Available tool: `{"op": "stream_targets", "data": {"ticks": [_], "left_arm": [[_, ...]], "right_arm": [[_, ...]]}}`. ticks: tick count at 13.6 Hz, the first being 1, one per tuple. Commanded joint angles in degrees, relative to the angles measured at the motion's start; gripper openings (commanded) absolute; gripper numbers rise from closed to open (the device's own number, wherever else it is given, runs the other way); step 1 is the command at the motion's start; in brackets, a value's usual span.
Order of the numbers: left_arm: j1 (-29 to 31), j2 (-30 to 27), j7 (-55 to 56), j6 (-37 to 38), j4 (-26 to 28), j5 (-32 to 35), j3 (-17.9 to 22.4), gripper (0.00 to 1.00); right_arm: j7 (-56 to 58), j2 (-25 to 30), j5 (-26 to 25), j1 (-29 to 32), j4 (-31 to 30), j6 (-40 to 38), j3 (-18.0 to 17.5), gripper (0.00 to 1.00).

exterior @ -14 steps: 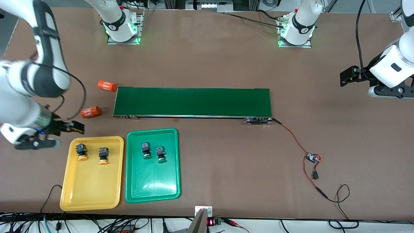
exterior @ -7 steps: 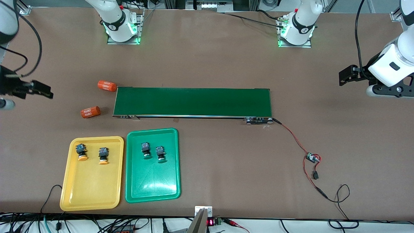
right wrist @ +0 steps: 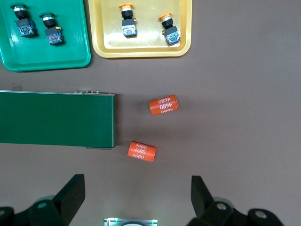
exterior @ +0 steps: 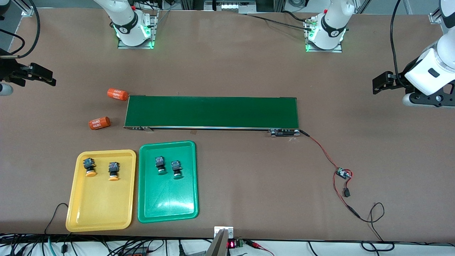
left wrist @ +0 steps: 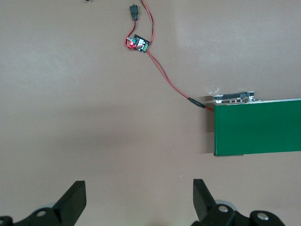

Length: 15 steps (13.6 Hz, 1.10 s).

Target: Sort buttons by color to trays

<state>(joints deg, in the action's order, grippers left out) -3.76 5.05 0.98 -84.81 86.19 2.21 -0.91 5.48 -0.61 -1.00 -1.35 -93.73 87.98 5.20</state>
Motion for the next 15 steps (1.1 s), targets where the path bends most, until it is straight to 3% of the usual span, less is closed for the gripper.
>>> {"op": "stream_targets", "data": {"ticks": [1,15], "left_arm": [[0.07,-0.39,-0.89,1.05,-0.50,0.87,-0.14,1.00],[0.25,-0.39,-0.98,1.58,-0.50,0.78,-0.05,1.00]], "right_arm": [[-0.21,0.26,-0.67,0.65,-0.40,-0.09,-0.81,1.00],[-2.84,-3.95,0.21,0.03,3.55,0.79,-0.90,1.00]]}}
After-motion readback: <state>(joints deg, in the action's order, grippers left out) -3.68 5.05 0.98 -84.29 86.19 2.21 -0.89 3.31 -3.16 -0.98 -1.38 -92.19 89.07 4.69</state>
